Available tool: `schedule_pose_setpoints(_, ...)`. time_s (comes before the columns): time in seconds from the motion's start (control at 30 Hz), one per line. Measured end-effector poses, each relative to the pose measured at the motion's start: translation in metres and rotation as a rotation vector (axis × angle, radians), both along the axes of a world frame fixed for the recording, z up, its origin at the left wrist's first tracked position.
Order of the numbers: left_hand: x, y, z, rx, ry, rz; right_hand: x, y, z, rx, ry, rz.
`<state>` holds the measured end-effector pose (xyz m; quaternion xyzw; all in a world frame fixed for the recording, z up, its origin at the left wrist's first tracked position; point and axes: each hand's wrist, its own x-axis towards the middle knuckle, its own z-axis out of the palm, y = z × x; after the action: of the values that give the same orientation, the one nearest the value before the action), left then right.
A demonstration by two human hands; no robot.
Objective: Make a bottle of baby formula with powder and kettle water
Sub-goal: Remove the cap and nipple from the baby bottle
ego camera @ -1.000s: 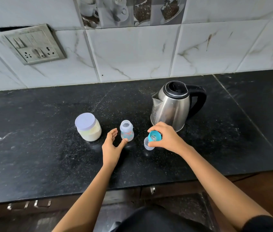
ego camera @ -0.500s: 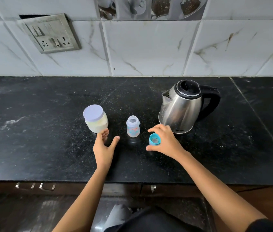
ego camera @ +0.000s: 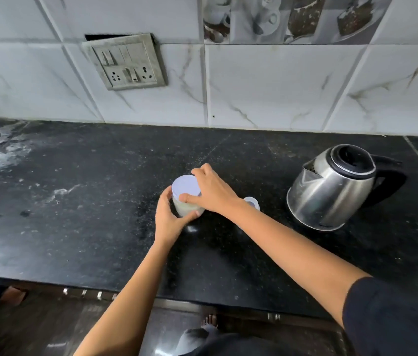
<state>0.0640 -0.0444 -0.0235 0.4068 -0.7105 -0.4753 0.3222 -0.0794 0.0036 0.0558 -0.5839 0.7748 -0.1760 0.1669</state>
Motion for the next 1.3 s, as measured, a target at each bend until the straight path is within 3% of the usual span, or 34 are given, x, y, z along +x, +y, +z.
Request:
schedule_pose_setpoints(0.13, -0.003, -0.024, 0.004, 0.061, -0.044, -0.154, 0.013, -0.024, -0.010, 0.031, 0.227, -0.022)
schedule_pose_setpoints(0.33, -0.008, -0.040, 0.002, 0.084, -0.073, -0.220, 0.020, -0.034, -0.028, -0.043, 0.444, -0.043)
schedule_pose_setpoints(0.53, -0.007, -0.046, 0.005, 0.126, -0.046, -0.255, 0.004, -0.034, -0.028, -0.162, 0.379, 0.132)
schedule_pose_setpoints(0.77, -0.007, -0.055, 0.010, 0.059, -0.112, -0.347, -0.020, -0.046, 0.010, 0.088, 0.320, 0.717)
schedule_pose_setpoints(0.87, -0.006, -0.056, 0.006, 0.054, -0.102, -0.352, -0.014, -0.043, 0.023, 0.193, 0.309, 0.514)
schedule_pose_setpoints(0.97, -0.006, -0.055, 0.001, 0.065, -0.081, -0.338, 0.001, -0.048, 0.024, 0.428, 0.462, 0.275)
schedule_pose_setpoints(1.17, -0.007, -0.054, 0.001, 0.037, -0.078, -0.330, -0.011, -0.051, 0.032, 0.327, 0.577, 0.659)
schedule_pose_setpoints(1.3, -0.006, -0.055, -0.003, 0.036, -0.064, -0.340, -0.030, -0.051, 0.040, 0.102, 0.334, 0.677)
